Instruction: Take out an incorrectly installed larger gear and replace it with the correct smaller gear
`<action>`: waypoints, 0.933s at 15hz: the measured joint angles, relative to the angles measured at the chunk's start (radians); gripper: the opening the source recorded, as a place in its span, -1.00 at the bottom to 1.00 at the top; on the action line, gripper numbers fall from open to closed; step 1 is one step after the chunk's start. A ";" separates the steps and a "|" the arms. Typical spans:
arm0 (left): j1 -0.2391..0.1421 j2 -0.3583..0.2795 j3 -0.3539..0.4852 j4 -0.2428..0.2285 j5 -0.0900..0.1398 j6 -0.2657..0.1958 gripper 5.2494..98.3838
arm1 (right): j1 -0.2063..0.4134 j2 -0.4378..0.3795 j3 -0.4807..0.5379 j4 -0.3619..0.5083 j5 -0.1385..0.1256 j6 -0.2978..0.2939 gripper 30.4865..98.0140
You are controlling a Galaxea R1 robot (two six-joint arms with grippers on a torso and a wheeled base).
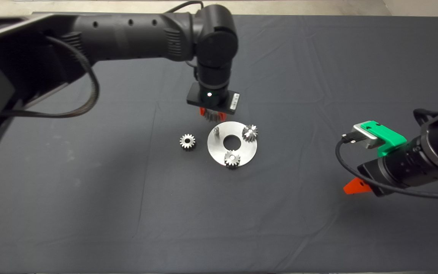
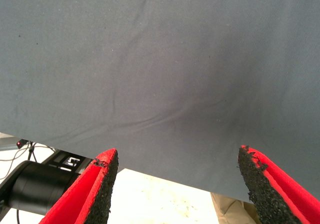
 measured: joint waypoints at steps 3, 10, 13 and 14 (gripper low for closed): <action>0.000 -0.257 0.114 0.017 0.023 -0.047 -0.44 | 0.000 0.000 0.000 0.000 -0.001 0.000 -0.02; 0.051 -0.488 0.428 0.044 0.021 -0.162 -0.44 | 0.000 0.016 -0.001 0.000 -0.002 0.000 -0.02; 0.103 -0.480 0.454 0.099 0.028 -0.244 -0.44 | 0.000 0.028 -0.002 0.000 0.001 0.000 -0.02; 0.111 -0.465 0.454 0.120 0.030 -0.257 -0.44 | 0.000 0.027 -0.002 0.000 0.000 0.000 -0.02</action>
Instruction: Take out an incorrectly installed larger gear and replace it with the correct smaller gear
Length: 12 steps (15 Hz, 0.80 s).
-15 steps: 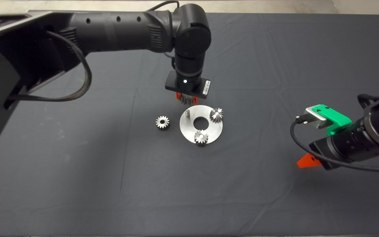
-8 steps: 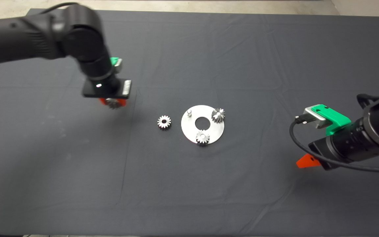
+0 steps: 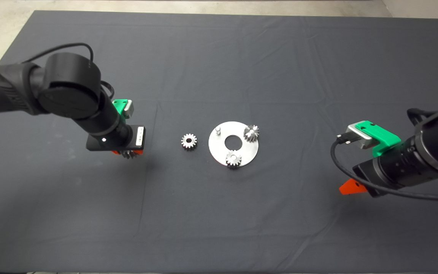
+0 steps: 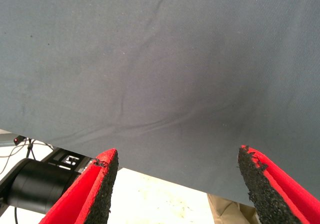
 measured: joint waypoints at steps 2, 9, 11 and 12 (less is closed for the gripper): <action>0.019 0.042 0.001 0.025 -0.009 -0.017 -0.44 | 0.000 0.000 0.000 0.000 0.001 0.000 -0.02; 0.067 0.096 0.008 0.086 0.001 -0.088 -0.30 | 0.006 0.004 -0.004 0.000 0.001 0.000 -0.02; 0.068 0.118 0.008 0.092 -0.015 -0.088 -0.24 | 0.006 0.003 -0.004 0.000 -0.001 0.000 -0.02; 0.067 0.118 0.008 0.099 -0.015 -0.088 -0.24 | 0.006 0.003 -0.005 0.000 -0.001 0.000 -0.02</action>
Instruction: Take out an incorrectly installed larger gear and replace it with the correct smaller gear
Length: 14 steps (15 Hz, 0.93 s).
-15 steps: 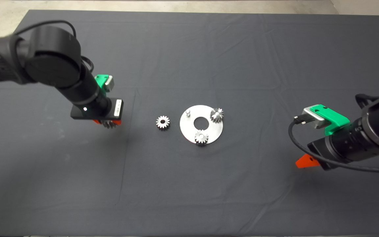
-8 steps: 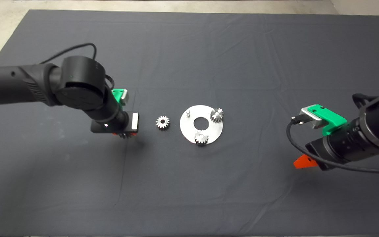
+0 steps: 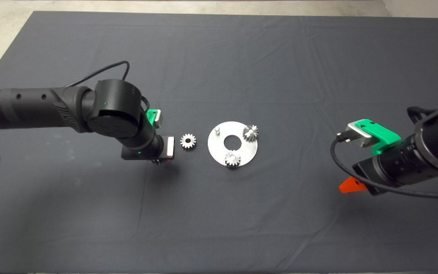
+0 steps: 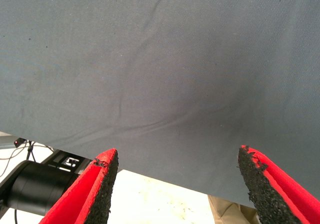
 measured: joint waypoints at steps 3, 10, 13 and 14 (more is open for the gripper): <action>0.000 -0.004 -0.001 0.011 0.005 -0.001 -0.15 | 0.003 0.004 -0.001 0.000 0.002 0.000 -0.02; -0.001 0.028 -0.021 0.014 0.009 0.026 0.06 | 0.005 0.005 -0.003 0.000 0.001 0.000 -0.02; -0.008 0.096 -0.035 0.014 0.008 0.036 0.06 | 0.005 0.005 -0.004 0.000 0.001 0.001 -0.02; -0.008 0.124 -0.056 0.014 0.008 0.036 0.06 | 0.005 0.005 -0.004 0.000 0.002 0.003 -0.02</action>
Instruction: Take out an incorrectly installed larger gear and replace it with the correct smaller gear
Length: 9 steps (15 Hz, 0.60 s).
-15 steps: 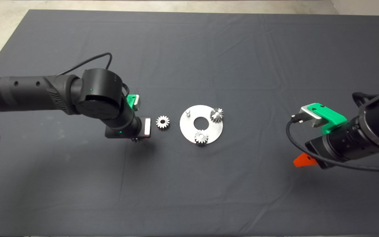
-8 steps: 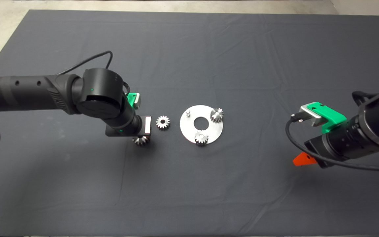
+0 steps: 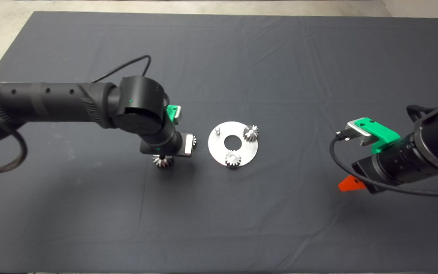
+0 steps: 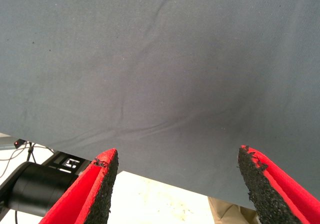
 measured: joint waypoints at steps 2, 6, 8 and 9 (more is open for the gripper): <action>0.000 0.058 -0.049 0.000 0.001 0.005 0.06 | 0.000 0.000 0.000 0.000 0.000 0.000 -0.02; 0.000 0.114 -0.125 0.002 -0.002 0.031 0.06 | 0.000 -0.008 0.000 0.000 -0.002 0.001 -0.02; 0.000 0.126 -0.166 0.014 -0.002 0.056 0.06 | 0.000 -0.008 0.000 0.000 -0.001 0.001 -0.02; 0.000 0.130 -0.184 0.019 0.001 0.072 0.06 | 0.000 -0.009 0.000 0.000 -0.001 0.004 -0.02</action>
